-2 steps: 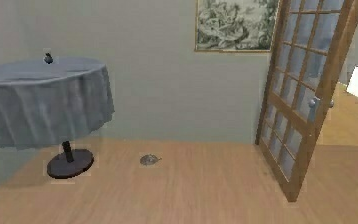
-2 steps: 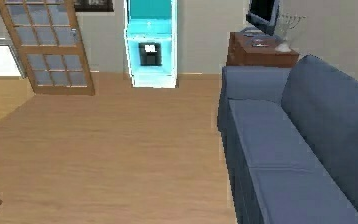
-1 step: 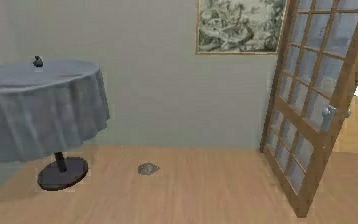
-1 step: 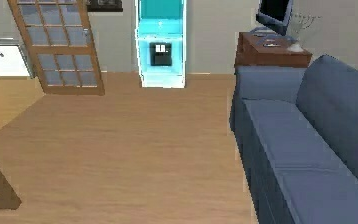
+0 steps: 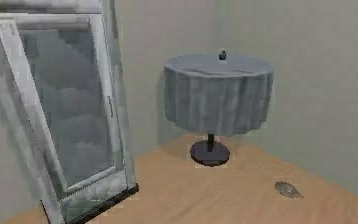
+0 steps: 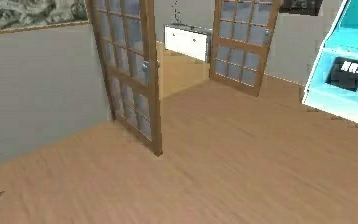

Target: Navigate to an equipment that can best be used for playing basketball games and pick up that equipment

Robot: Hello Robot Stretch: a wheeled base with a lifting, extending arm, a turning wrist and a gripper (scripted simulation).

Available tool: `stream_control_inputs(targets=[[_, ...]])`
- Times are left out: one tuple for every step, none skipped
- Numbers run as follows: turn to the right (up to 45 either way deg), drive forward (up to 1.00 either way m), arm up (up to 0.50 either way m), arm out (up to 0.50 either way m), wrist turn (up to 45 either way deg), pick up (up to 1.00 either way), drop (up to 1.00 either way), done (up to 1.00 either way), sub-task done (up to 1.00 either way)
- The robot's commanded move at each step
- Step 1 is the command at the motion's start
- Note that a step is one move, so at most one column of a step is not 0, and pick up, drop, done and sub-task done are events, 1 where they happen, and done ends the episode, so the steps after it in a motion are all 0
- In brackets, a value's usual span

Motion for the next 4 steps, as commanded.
stream_control_inputs(targets=[[-36.0,0.00,0.00,0.00,0.0,0.00,0.00,0.00,0.00],[0.0,0.30,0.00,0.00,0.0,0.00,0.00,0.00,0.00],[-45.0,0.00,0.00,0.00,0.0,0.00,0.00,0.00,0.00],[-18.0,0.00,0.00,0.00,0.0,0.00,0.00,0.00,0.00]])
